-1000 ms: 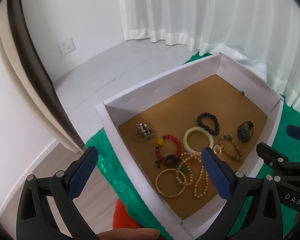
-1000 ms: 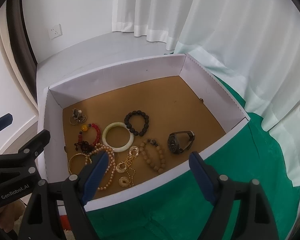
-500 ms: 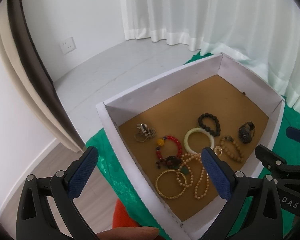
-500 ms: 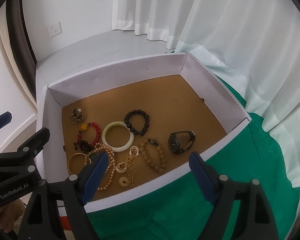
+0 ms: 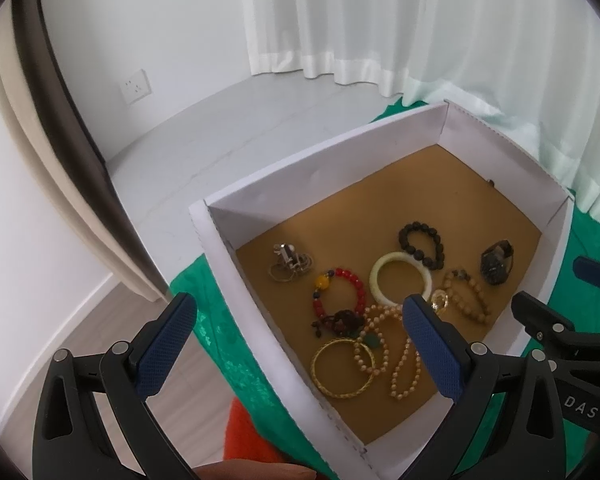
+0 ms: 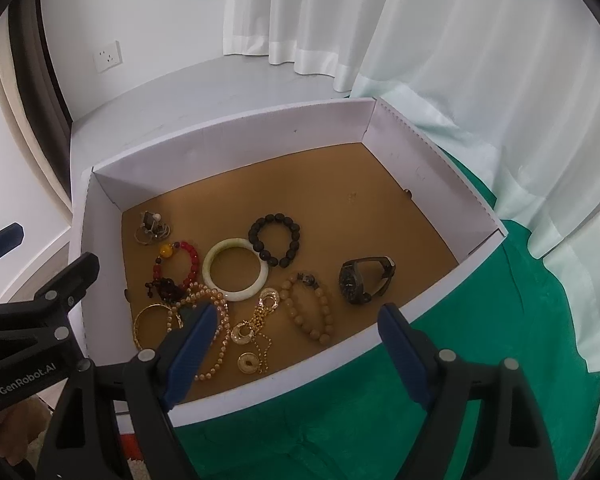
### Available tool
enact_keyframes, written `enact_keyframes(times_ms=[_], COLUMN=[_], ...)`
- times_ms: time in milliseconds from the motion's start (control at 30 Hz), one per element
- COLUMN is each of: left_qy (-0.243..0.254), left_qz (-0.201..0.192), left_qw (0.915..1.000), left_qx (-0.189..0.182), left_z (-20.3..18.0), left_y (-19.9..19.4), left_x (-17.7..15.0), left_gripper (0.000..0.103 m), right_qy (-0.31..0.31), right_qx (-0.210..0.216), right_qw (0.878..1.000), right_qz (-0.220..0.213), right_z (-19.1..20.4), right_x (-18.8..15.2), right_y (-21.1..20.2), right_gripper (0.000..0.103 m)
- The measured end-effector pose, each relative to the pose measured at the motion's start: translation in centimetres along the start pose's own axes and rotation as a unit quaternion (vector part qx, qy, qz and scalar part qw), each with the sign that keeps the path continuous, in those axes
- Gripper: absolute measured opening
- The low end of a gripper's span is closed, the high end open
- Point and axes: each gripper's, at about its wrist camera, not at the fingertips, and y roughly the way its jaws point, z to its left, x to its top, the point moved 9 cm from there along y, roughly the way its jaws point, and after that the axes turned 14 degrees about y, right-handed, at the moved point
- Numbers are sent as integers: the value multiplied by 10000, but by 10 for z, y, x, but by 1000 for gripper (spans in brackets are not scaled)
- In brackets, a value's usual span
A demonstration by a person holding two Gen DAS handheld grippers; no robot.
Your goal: Organize jewelry
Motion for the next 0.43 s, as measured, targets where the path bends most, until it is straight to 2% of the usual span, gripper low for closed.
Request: enact_keyframes(times_ms=[433], left_qy=[11], left_qz=[-24], left_qw=[9999], left_qx=[-113], left_z=[-5], left_y=[3], left_x=[-1], left_gripper=[102], right_qy=[34], right_qx=[-17], right_qw=[10000], right_qz=[18], right_z=[-4], right_x=[0], right_y=[4], right_gripper=[84])
